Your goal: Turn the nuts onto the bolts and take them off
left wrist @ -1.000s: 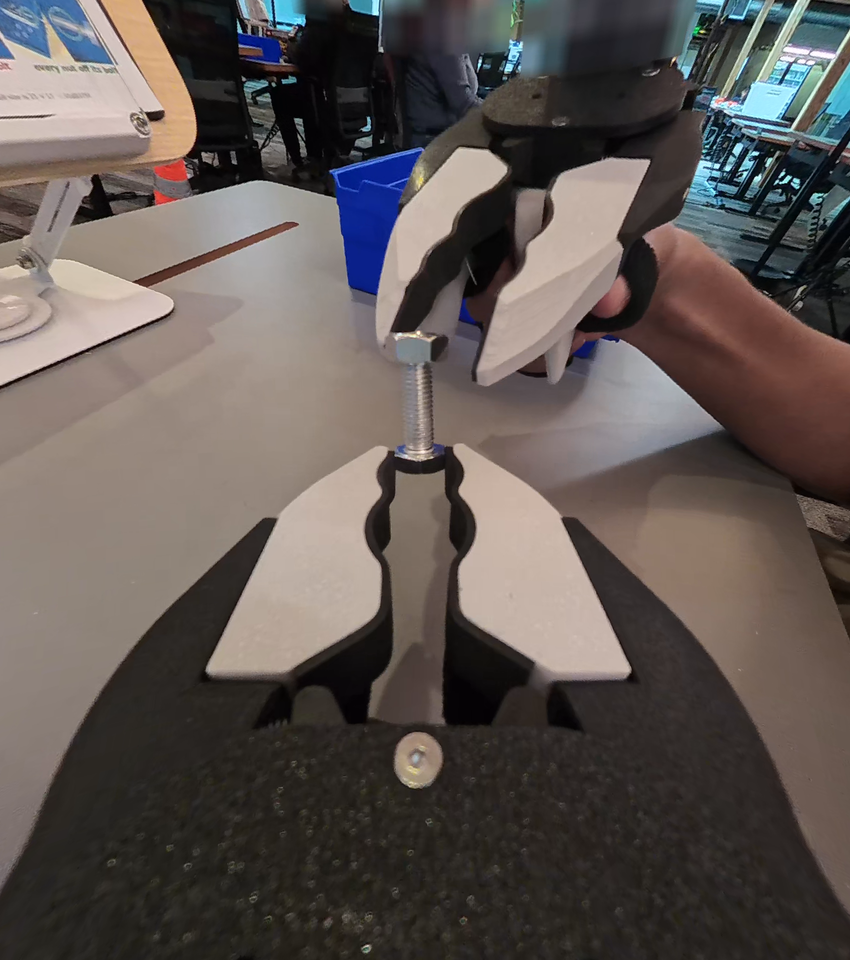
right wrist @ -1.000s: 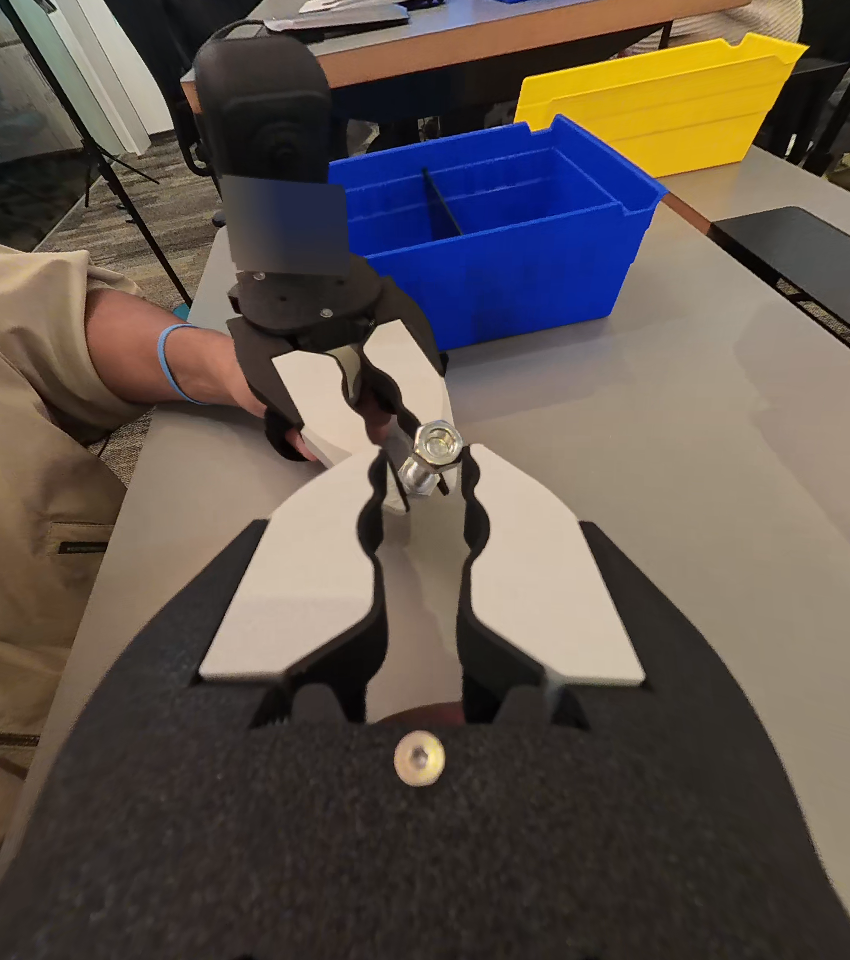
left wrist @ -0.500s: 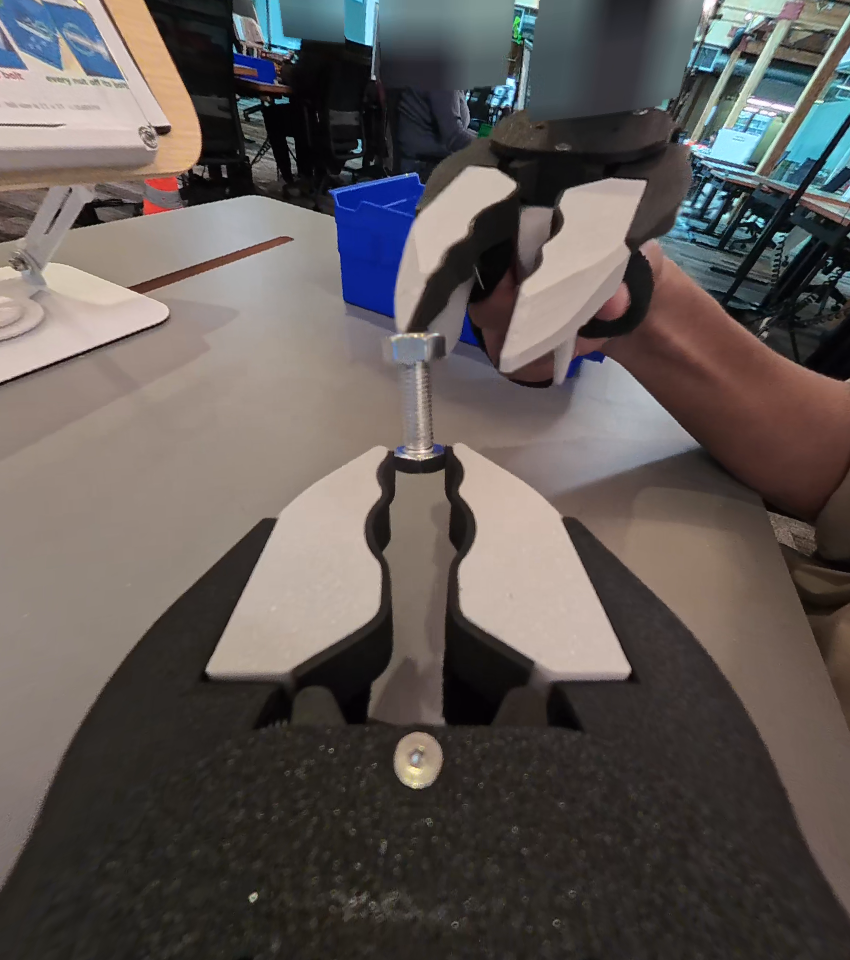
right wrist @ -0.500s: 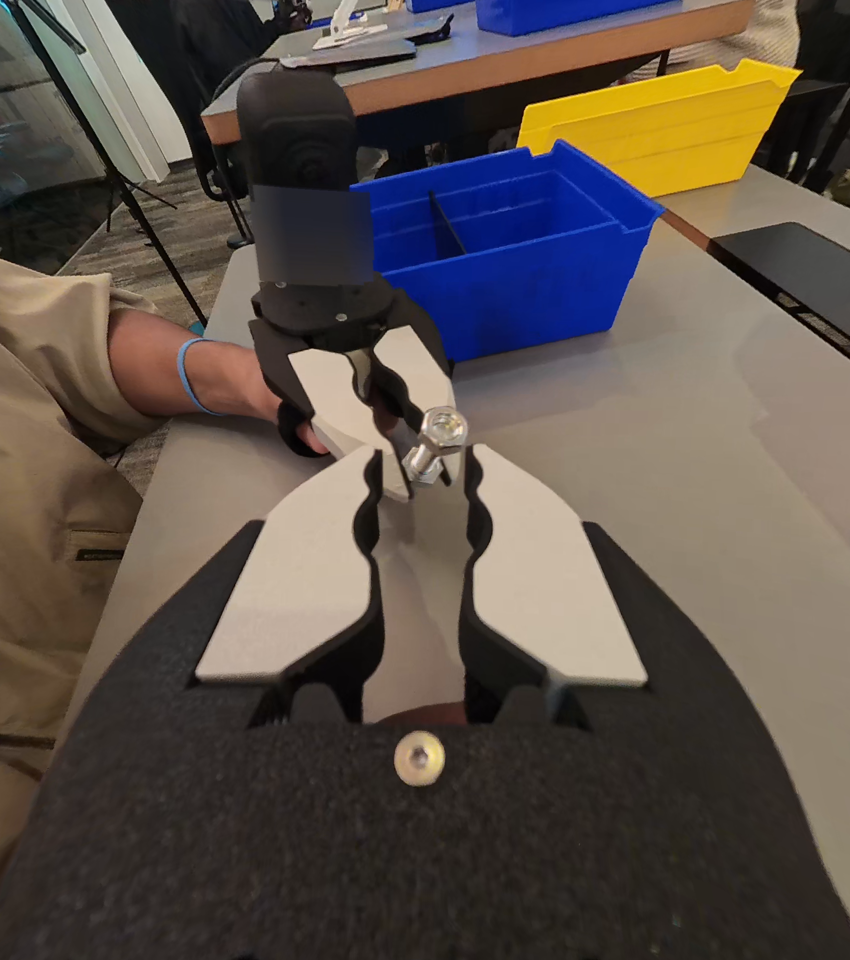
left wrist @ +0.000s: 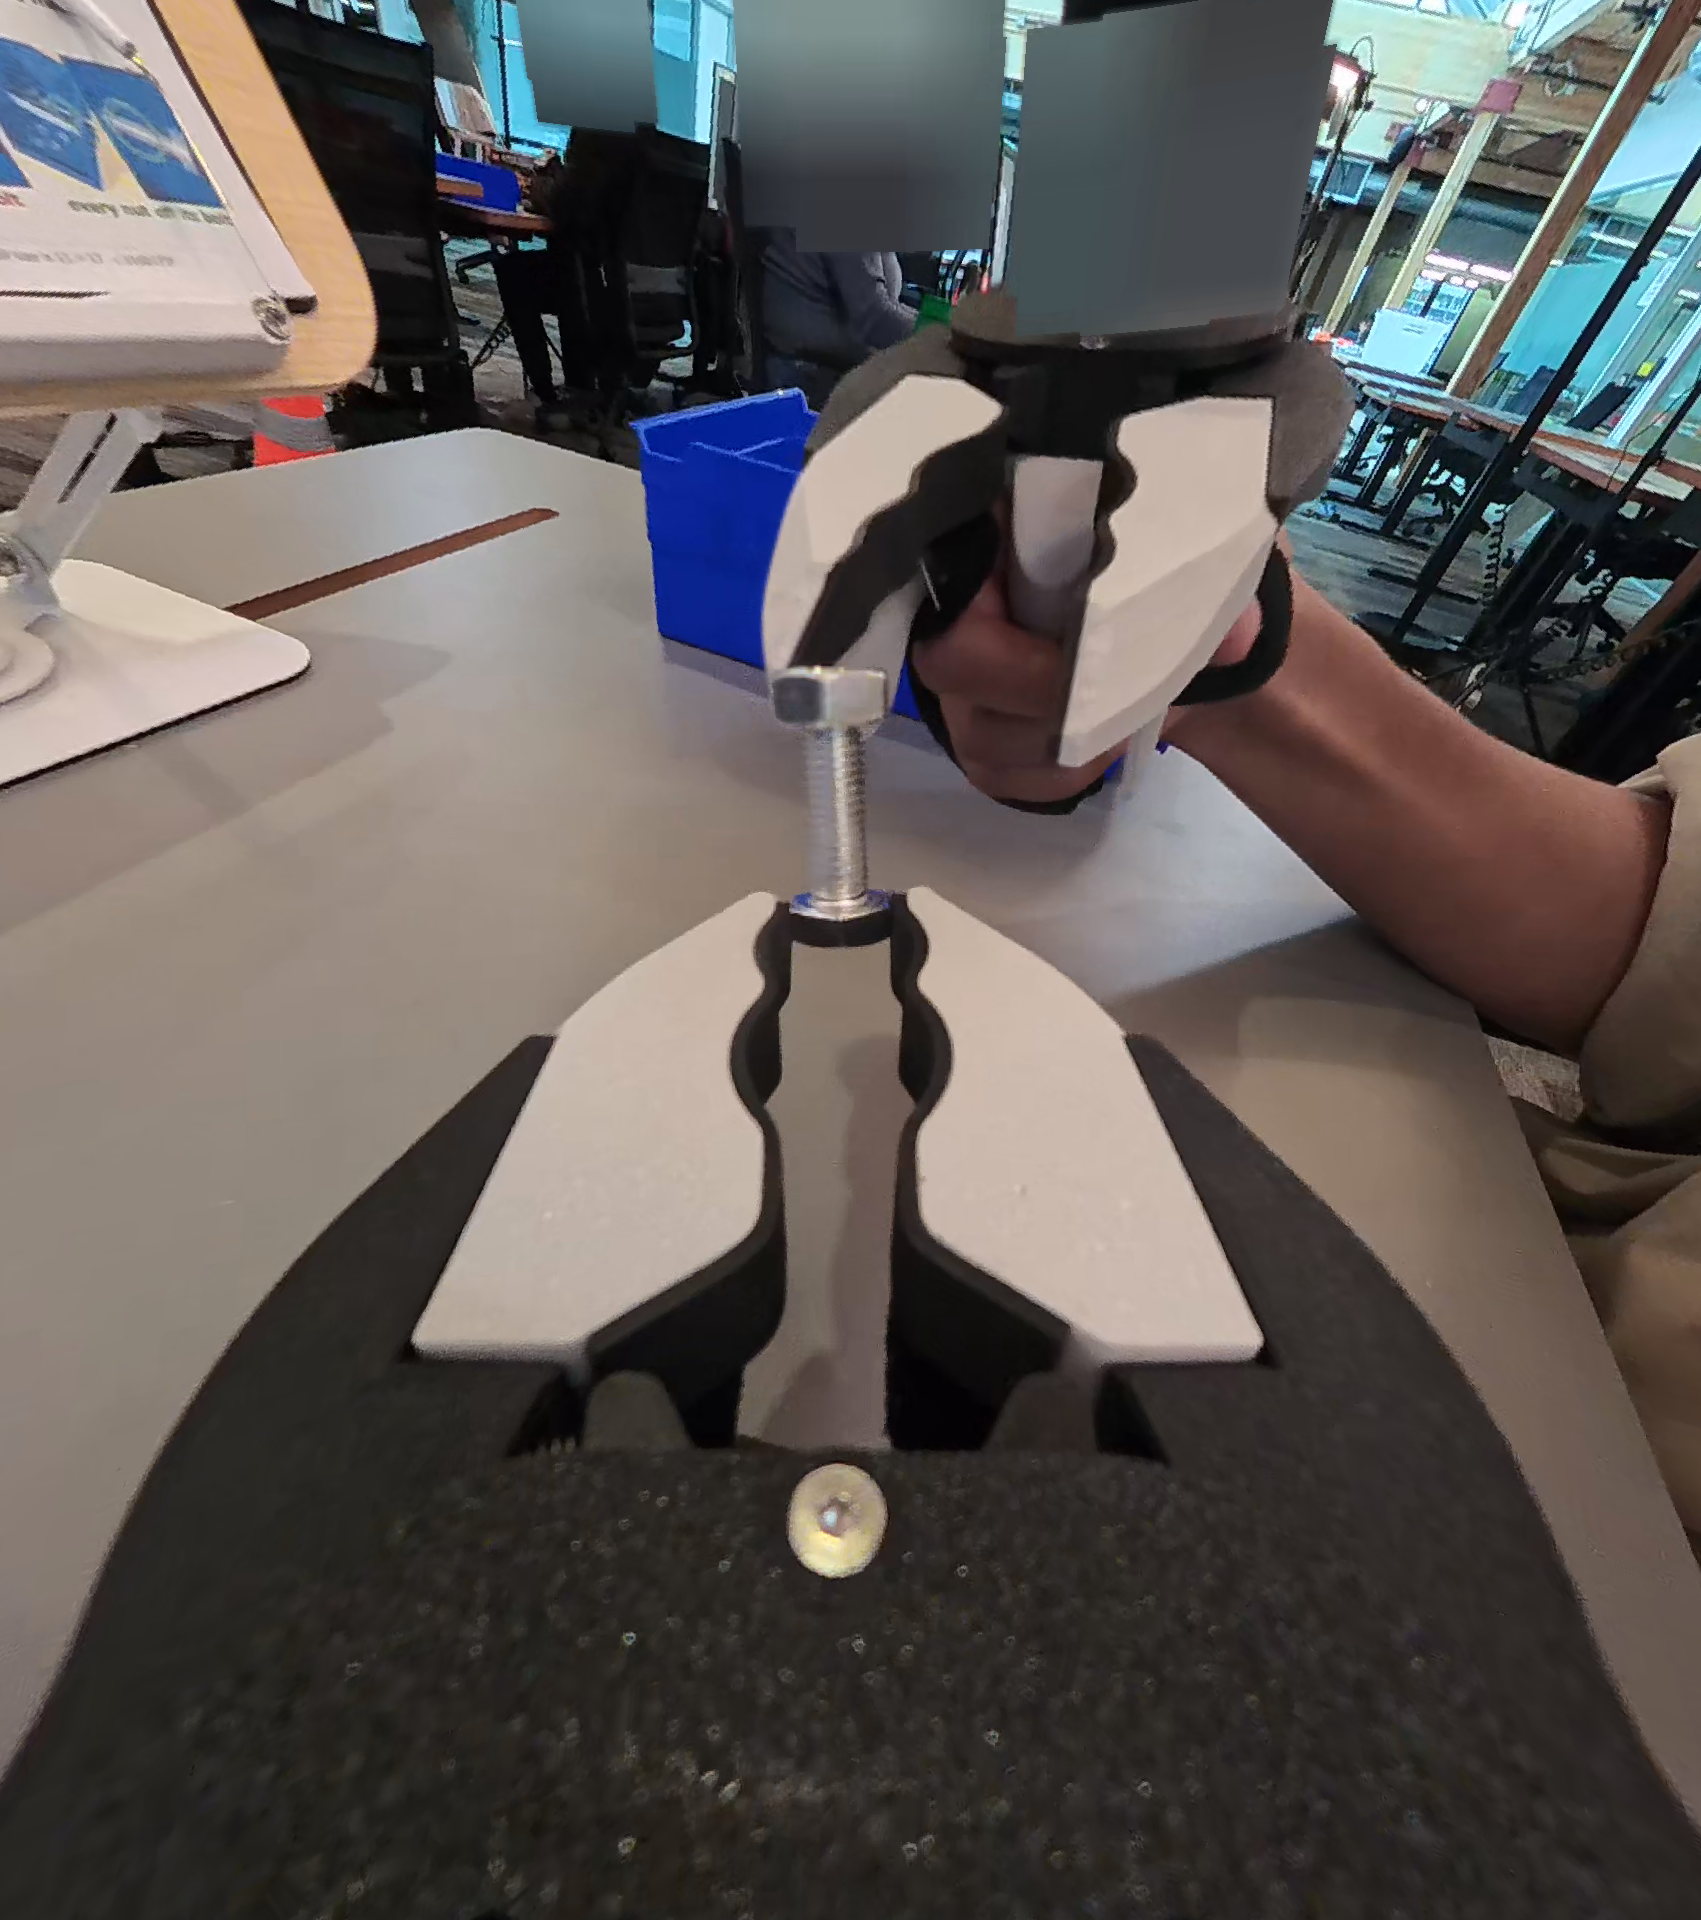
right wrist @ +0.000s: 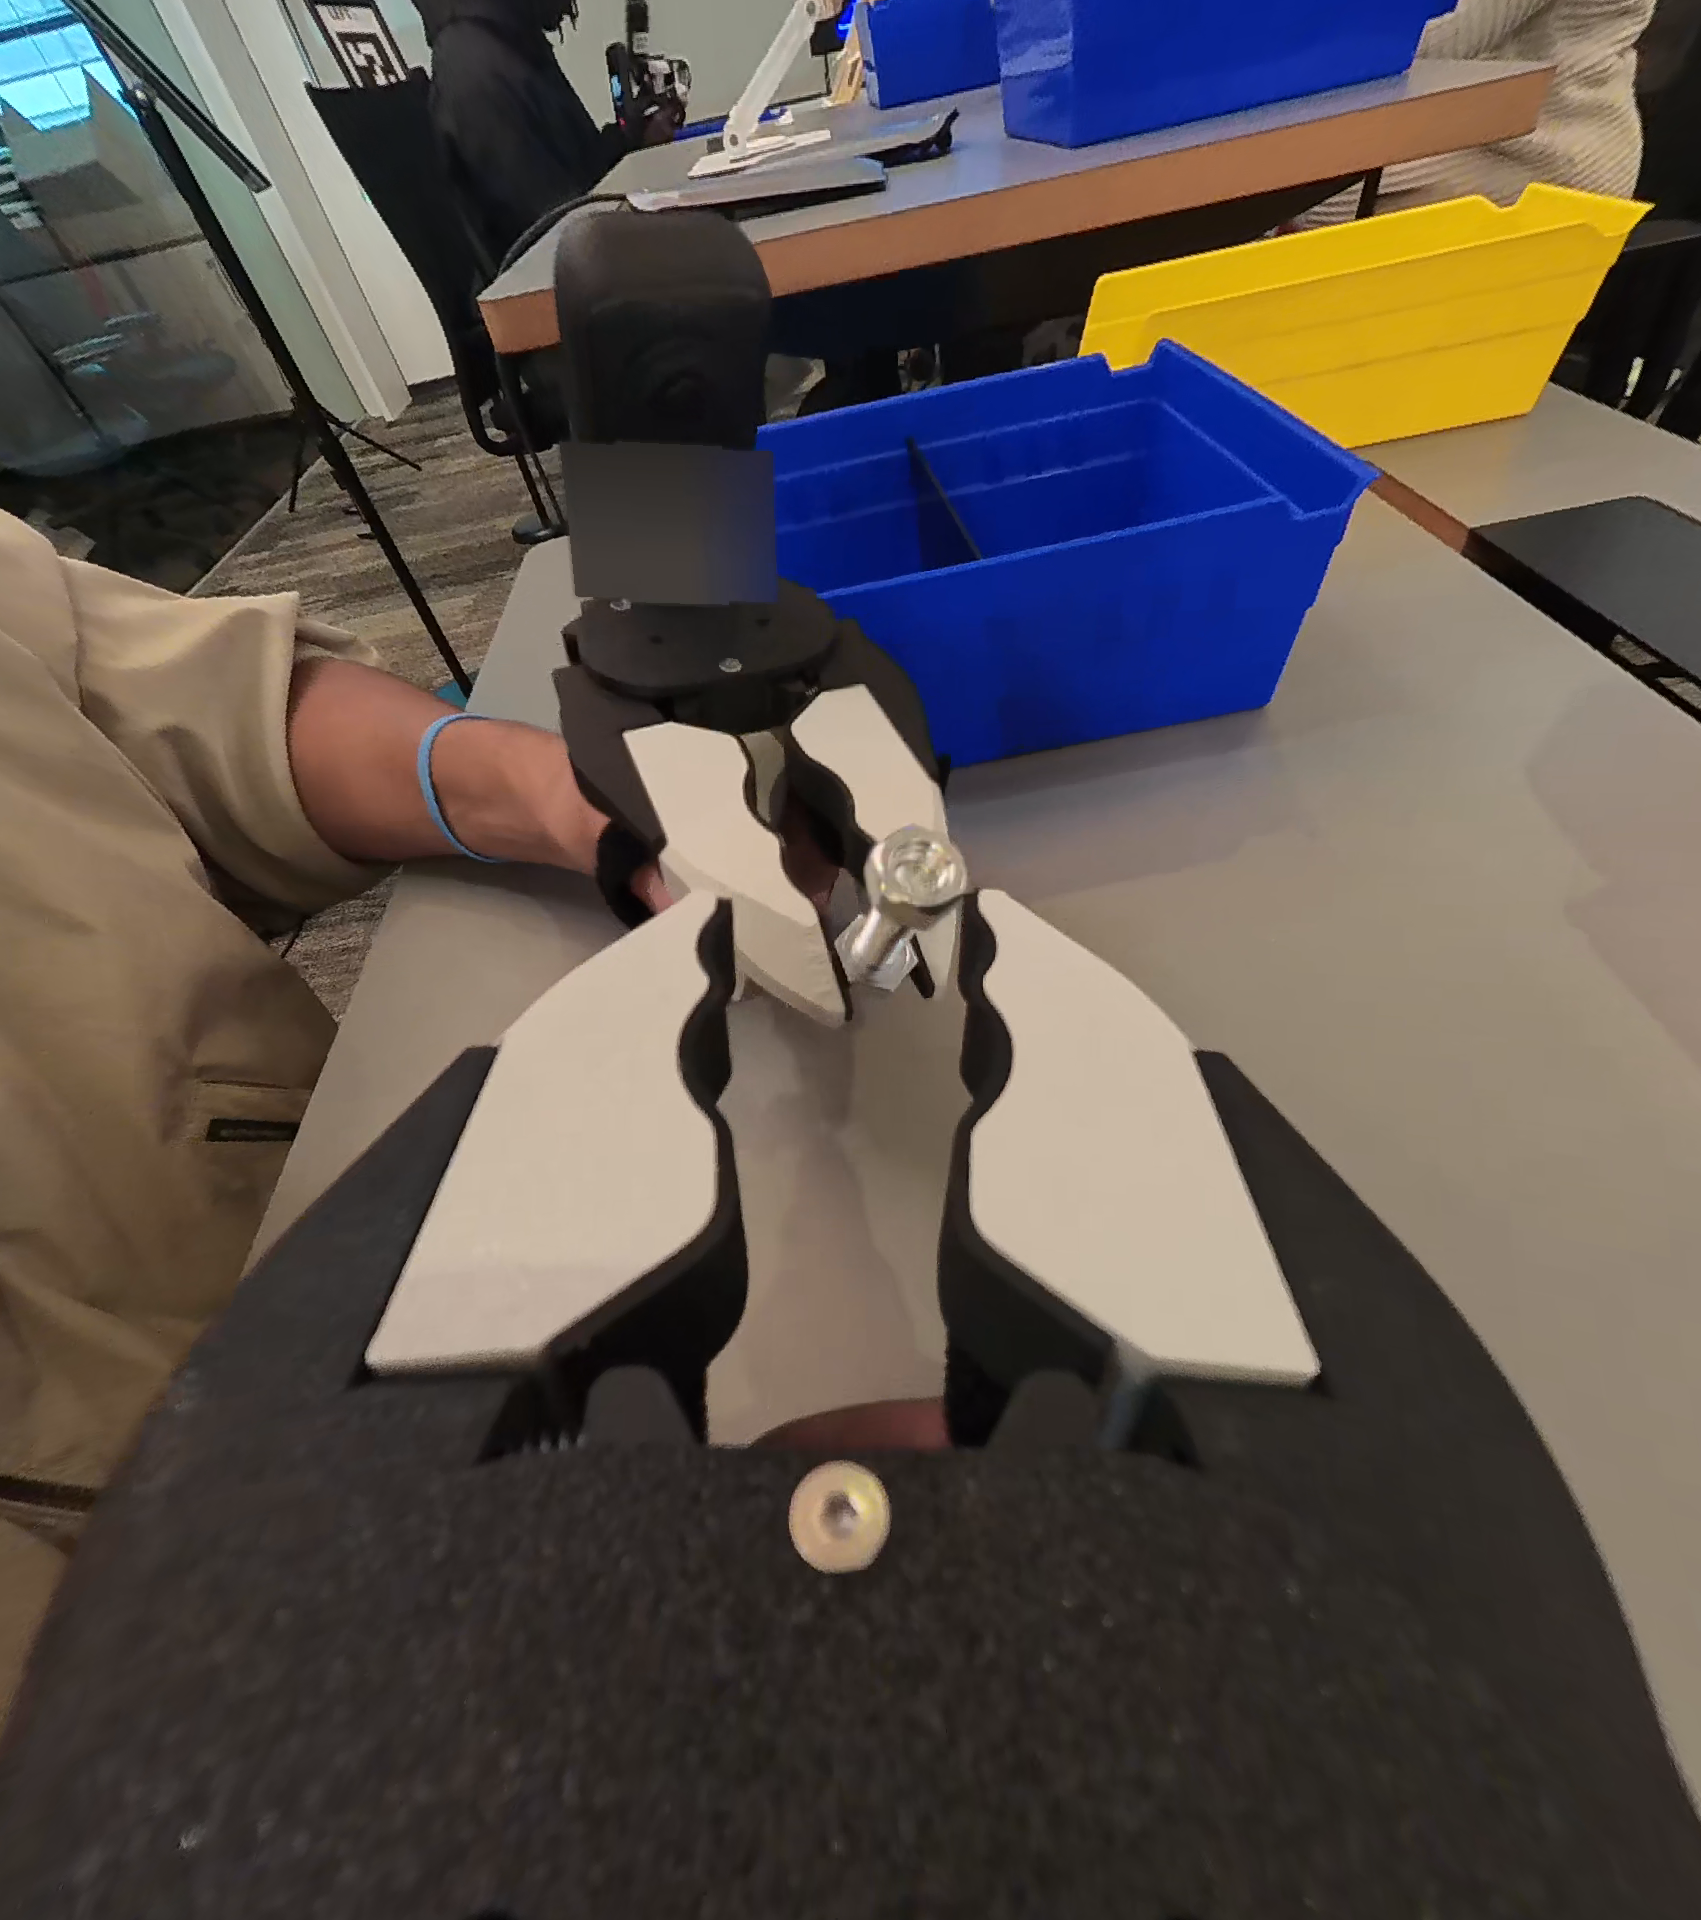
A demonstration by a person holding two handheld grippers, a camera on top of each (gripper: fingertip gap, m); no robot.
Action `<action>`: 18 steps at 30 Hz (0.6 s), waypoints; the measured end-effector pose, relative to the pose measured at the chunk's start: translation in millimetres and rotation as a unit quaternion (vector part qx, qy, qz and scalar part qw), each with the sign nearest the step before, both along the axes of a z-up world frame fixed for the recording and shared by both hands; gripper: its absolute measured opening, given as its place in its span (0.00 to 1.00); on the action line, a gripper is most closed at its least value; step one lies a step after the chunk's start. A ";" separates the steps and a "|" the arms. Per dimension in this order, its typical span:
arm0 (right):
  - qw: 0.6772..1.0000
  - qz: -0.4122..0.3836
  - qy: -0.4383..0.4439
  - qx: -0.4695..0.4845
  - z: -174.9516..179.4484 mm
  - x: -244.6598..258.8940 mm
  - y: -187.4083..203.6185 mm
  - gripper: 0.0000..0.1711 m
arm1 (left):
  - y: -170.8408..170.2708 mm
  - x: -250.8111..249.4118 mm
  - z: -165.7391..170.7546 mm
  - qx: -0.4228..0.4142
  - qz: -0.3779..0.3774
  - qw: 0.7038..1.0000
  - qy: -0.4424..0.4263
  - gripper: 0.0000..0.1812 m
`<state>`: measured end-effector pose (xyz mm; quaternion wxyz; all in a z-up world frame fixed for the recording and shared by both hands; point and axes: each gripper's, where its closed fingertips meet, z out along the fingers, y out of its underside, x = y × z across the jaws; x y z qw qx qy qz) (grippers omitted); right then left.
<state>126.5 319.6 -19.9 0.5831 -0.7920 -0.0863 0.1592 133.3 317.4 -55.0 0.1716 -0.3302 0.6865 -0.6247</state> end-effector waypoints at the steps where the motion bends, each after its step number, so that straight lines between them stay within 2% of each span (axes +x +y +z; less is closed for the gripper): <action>1: 1.000 0.001 0.001 0.001 0.6 0.3 -0.7 0.24 | 1.9 0.5 1.4 -0.004 0.003 1.000 -0.001 0.10; 7: 1.000 -0.011 0.006 0.017 5.3 4.4 1.0 0.25 | 1.3 -3.0 8.5 -0.028 -0.012 1.000 -0.005 0.10; 12: 1.000 0.005 0.007 0.030 6.4 -8.3 7.9 0.26 | -9.2 -7.6 4.1 -0.009 -0.032 0.999 -0.007 0.10; 18: 1.000 0.003 0.010 0.028 7.3 -6.4 6.1 0.27 | 3.0 -3.4 10.9 -0.032 -0.014 0.999 -0.006 0.10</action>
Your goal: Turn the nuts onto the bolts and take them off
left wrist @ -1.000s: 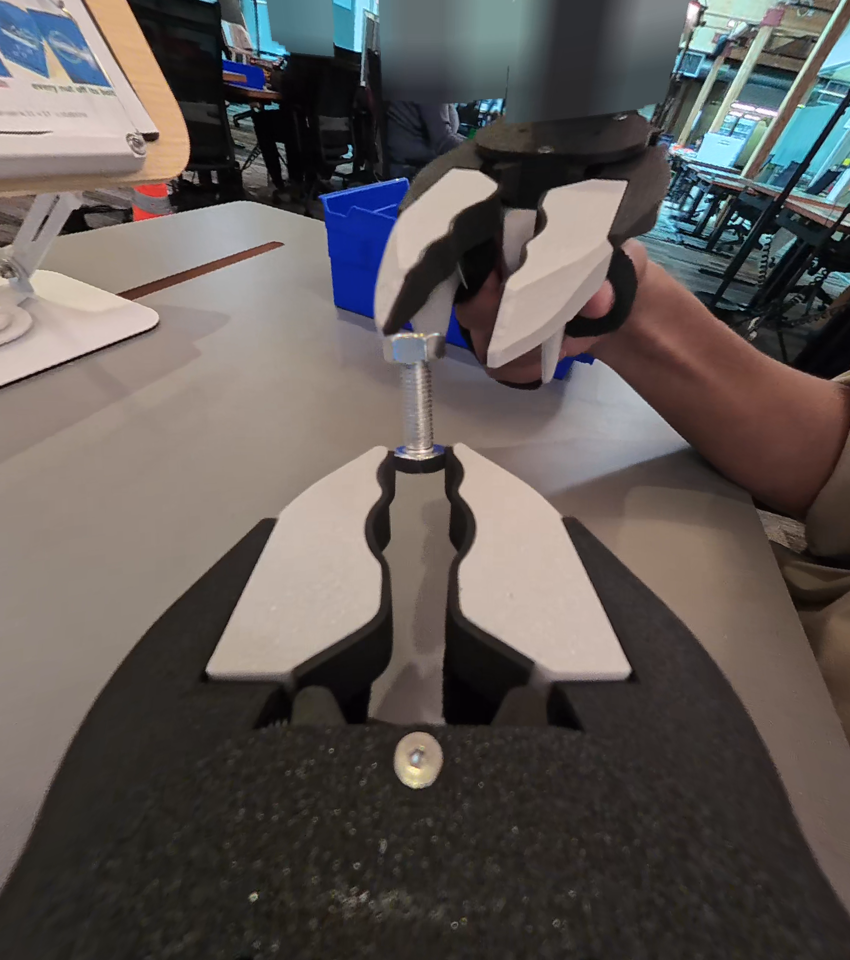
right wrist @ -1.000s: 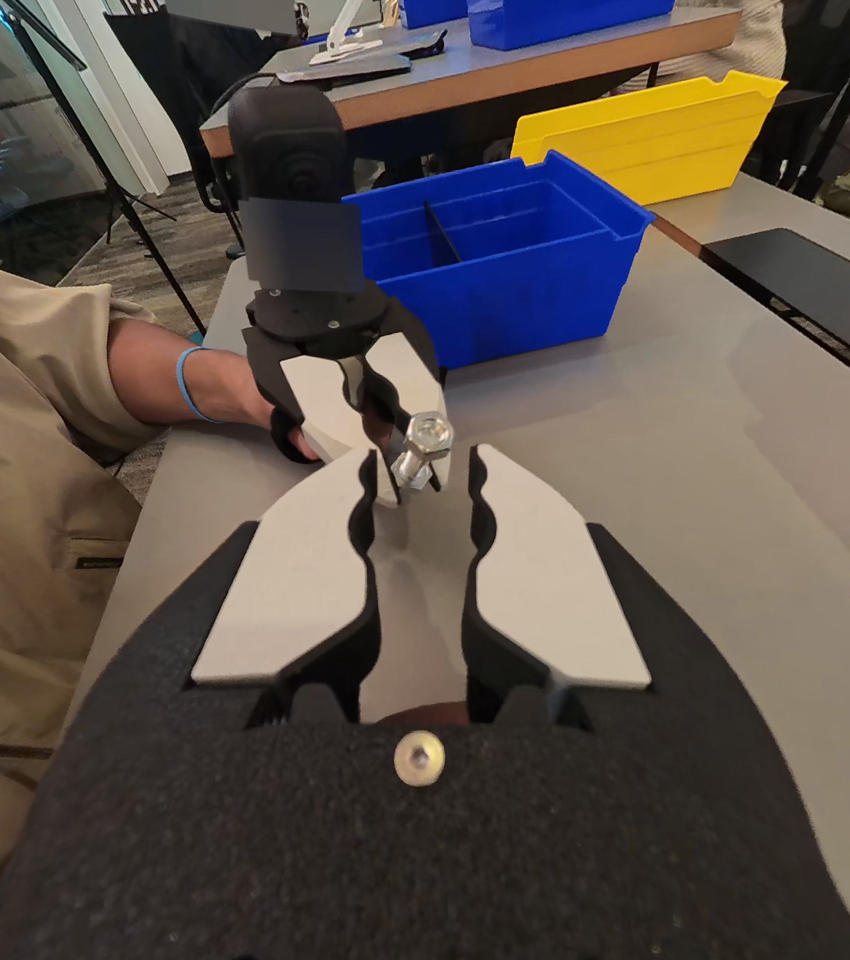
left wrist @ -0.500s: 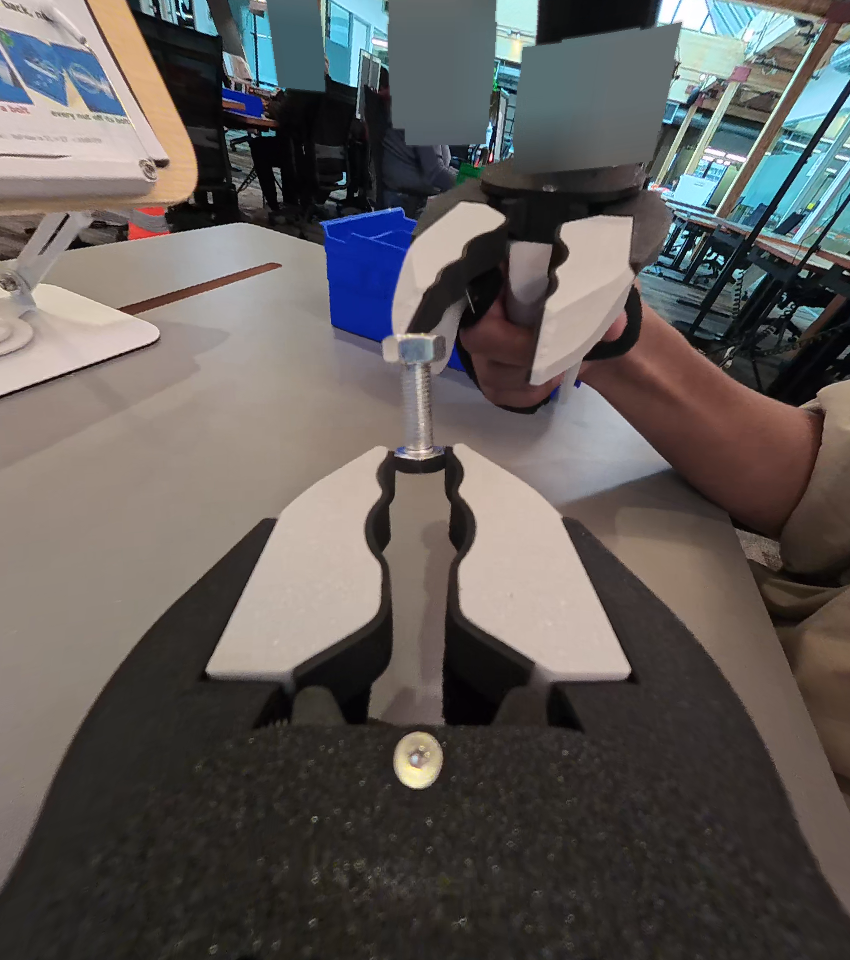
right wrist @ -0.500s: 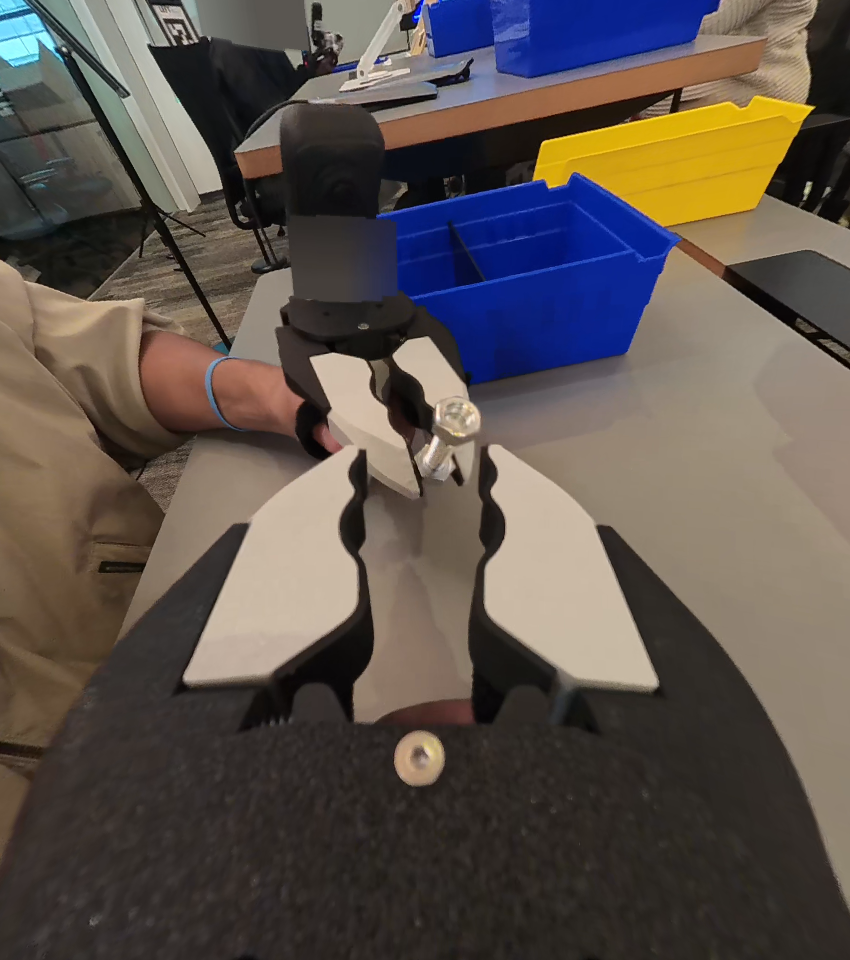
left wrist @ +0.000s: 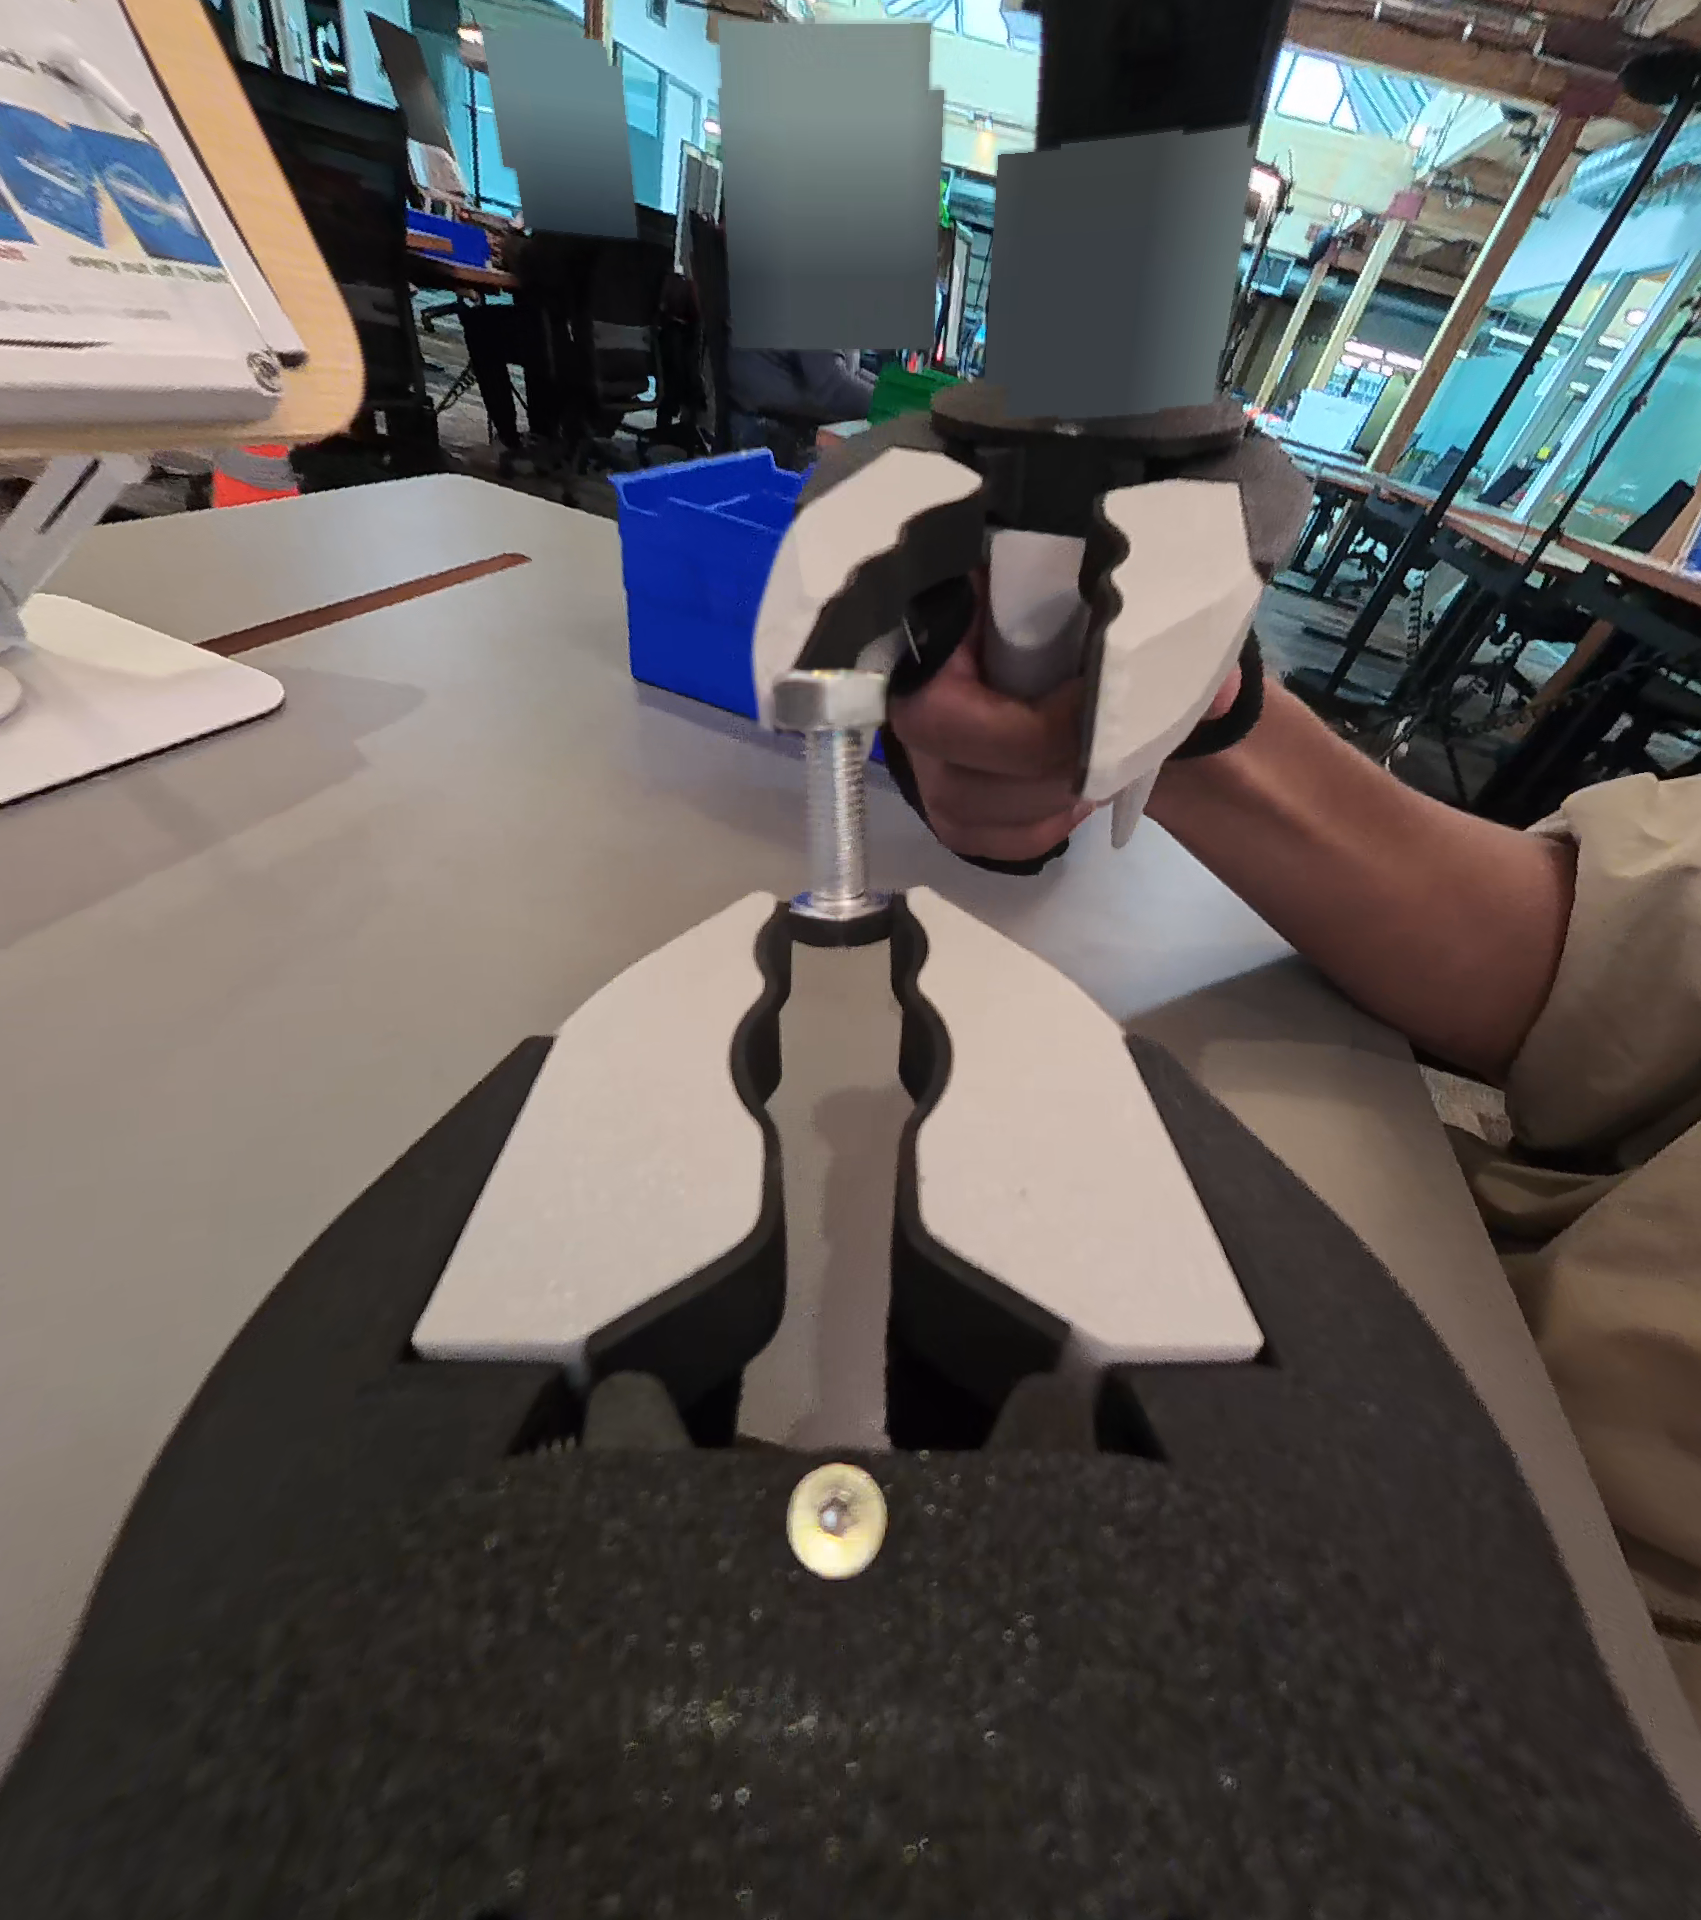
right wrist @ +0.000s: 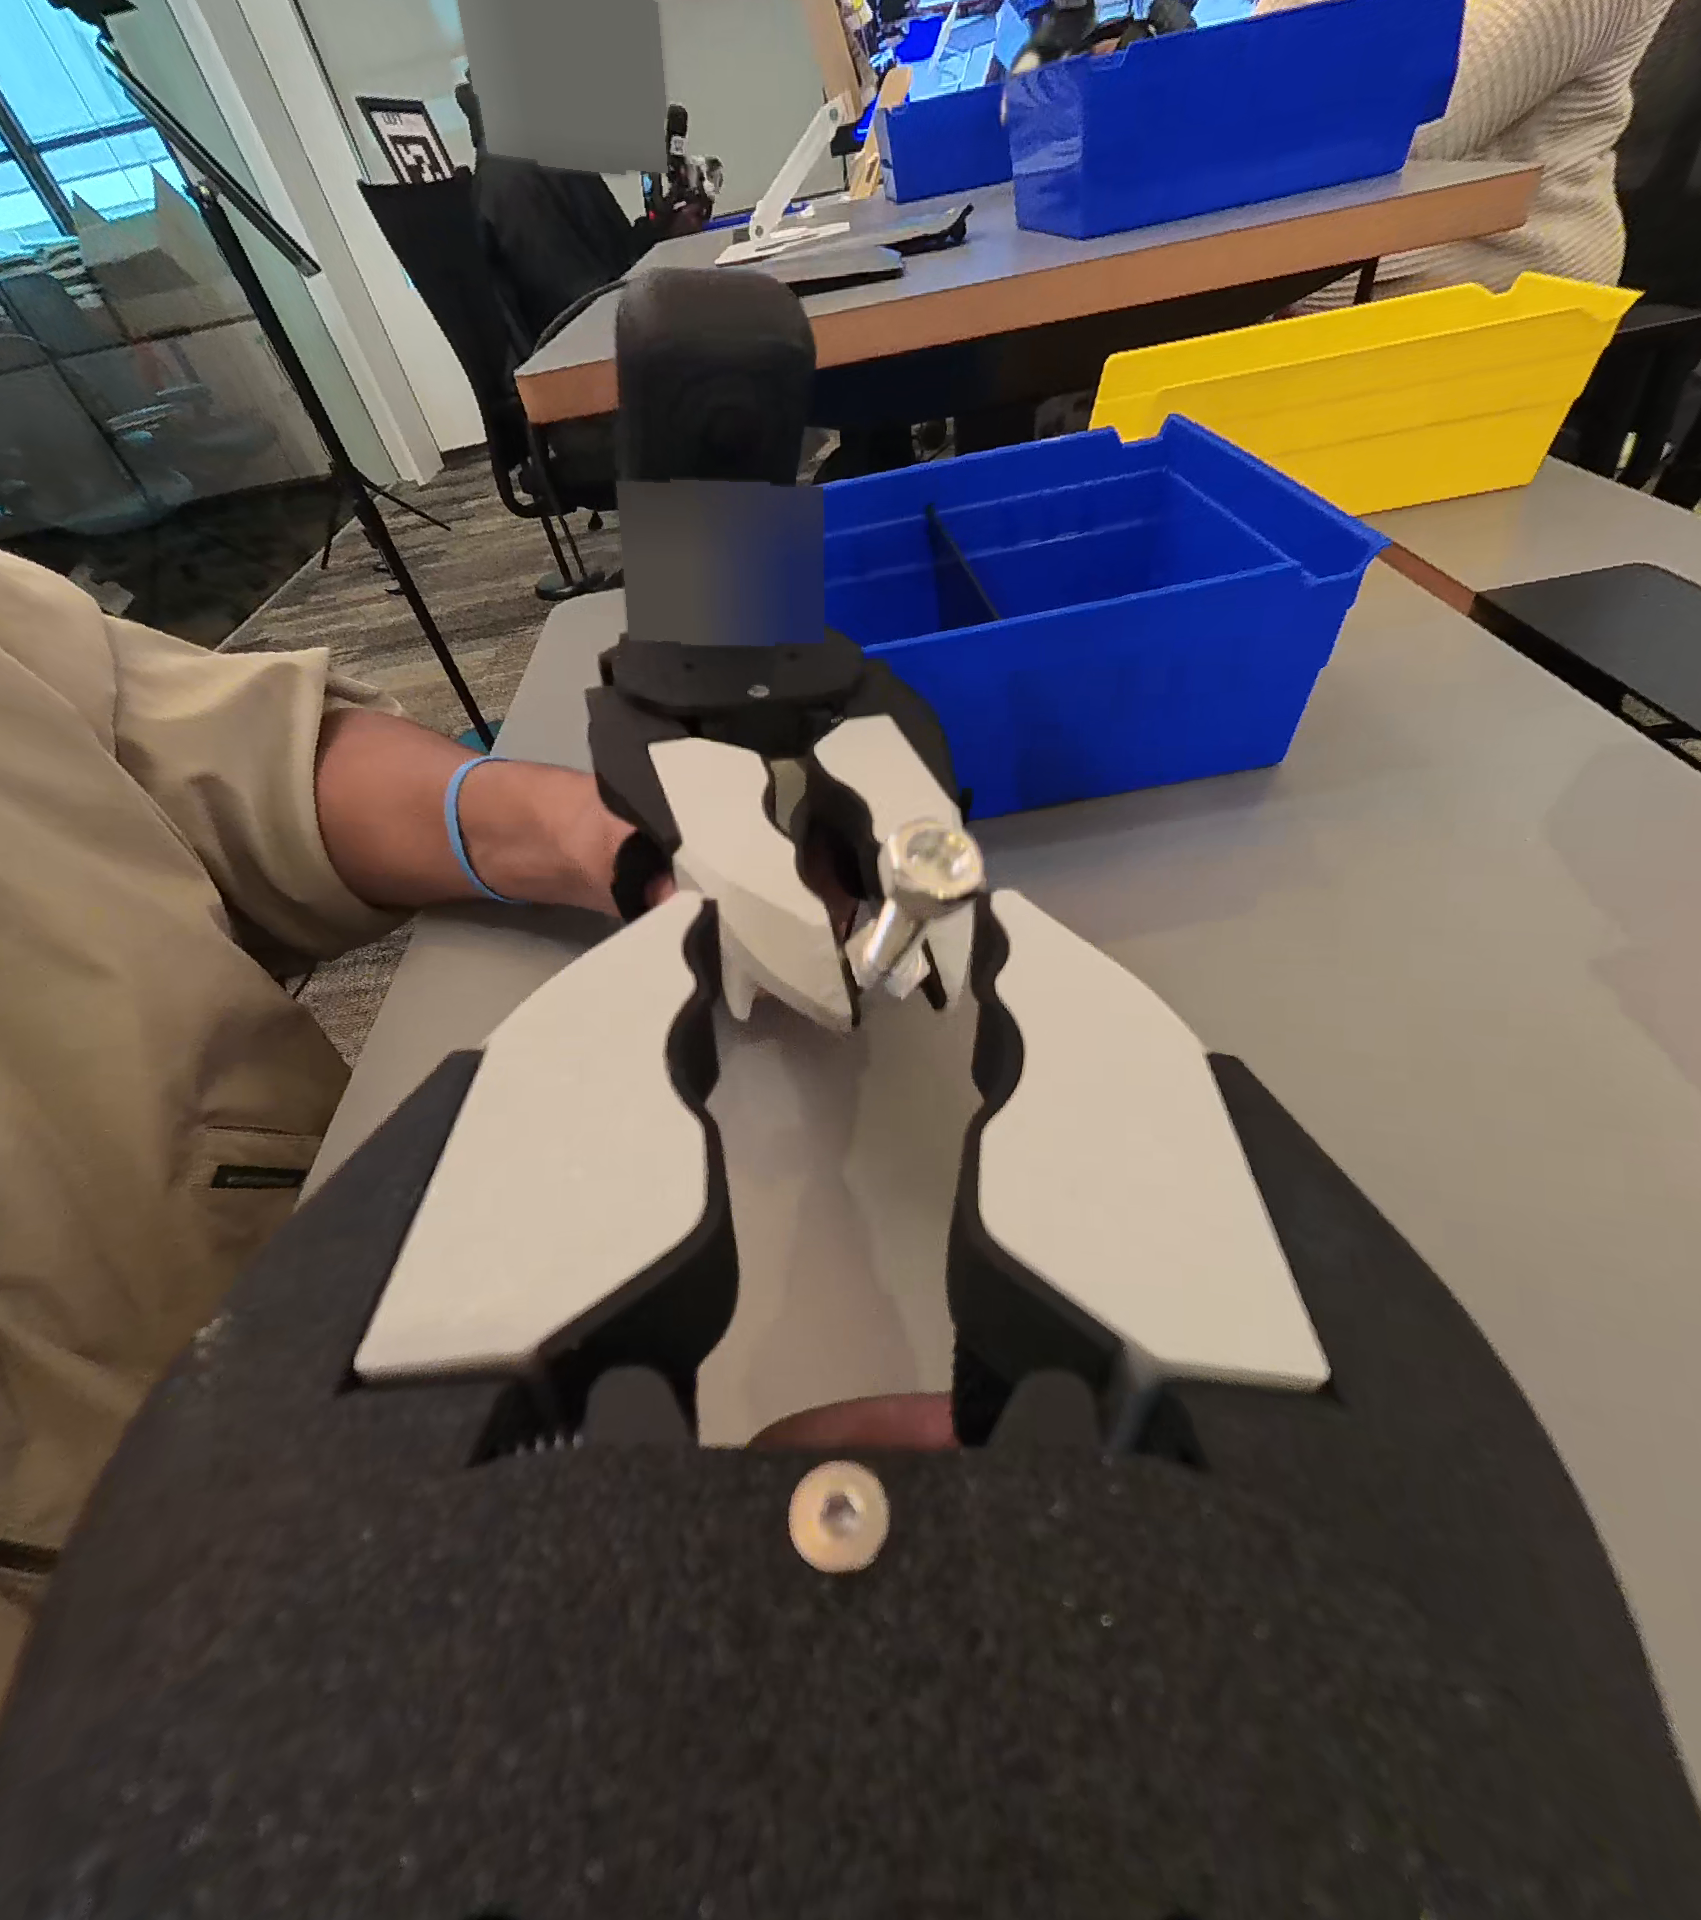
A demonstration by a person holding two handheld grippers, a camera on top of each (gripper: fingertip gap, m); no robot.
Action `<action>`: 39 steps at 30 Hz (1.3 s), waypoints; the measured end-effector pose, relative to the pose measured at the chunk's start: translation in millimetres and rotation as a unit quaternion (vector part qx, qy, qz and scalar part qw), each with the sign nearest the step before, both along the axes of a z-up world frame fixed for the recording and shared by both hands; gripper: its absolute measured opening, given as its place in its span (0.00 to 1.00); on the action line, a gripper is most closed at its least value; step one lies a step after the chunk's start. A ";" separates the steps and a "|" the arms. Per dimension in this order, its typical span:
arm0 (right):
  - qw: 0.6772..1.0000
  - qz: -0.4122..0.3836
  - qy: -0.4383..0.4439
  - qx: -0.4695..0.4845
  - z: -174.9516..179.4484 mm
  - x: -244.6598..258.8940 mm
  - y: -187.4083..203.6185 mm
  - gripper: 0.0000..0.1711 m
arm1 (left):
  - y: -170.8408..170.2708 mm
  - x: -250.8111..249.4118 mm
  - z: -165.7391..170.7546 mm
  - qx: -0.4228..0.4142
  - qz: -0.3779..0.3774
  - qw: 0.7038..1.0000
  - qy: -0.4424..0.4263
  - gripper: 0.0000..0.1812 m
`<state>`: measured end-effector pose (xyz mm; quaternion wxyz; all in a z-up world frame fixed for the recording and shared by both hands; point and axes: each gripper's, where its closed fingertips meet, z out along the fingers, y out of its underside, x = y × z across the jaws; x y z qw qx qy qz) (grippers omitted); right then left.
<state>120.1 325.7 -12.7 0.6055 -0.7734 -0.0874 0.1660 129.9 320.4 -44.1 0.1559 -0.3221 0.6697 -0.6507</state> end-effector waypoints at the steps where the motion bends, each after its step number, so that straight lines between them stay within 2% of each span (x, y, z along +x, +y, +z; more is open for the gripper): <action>1: 1.000 -0.001 -0.001 0.000 0.1 0.9 -0.9 0.27 | 2.7 0.4 2.8 -0.007 0.003 1.000 -0.002 0.10; 5: 1.000 -0.013 -0.002 0.008 3.0 5.2 -0.3 0.28 | 5.6 -0.7 7.7 -0.017 0.002 1.000 -0.006 0.10; 12: 1.000 0.014 0.002 0.009 -0.3 -11.6 6.3 0.29 | -14.0 -7.2 -3.5 0.012 -0.032 0.999 -0.001 0.10; 14: 1.000 0.009 0.001 0.006 -1.5 -10.0 7.1 0.32 | -8.6 -4.8 -1.9 0.008 -0.022 1.000 0.001 0.10; 20: 1.000 -0.004 0.005 0.019 7.1 -0.2 0.6 0.30 | 12.3 0.2 10.8 -0.019 0.006 1.000 -0.007 0.10; 23: 1.000 -0.011 0.006 0.020 5.8 1.0 3.2 0.32 | 4.1 -4.2 10.5 -0.019 -0.014 1.000 -0.007 0.10; 28: 1.000 0.021 0.010 0.020 3.4 -16.9 7.9 0.32 | -17.0 -12.2 -0.4 -0.004 -0.056 0.998 0.006 0.10; 32: 1.000 0.013 0.012 0.020 4.5 -13.0 7.1 0.36 | -2.2 -6.1 6.9 -0.042 -0.037 0.998 0.013 0.10; 35: 0.999 0.006 0.014 0.029 9.9 -6.8 2.7 0.33 | 15.7 -0.7 15.3 -0.061 -0.011 0.998 0.008 0.10; 39: 0.999 -0.007 0.014 0.030 9.9 -2.4 3.9 0.33 | 10.3 -5.3 18.6 -0.057 -0.024 0.998 -0.001 0.10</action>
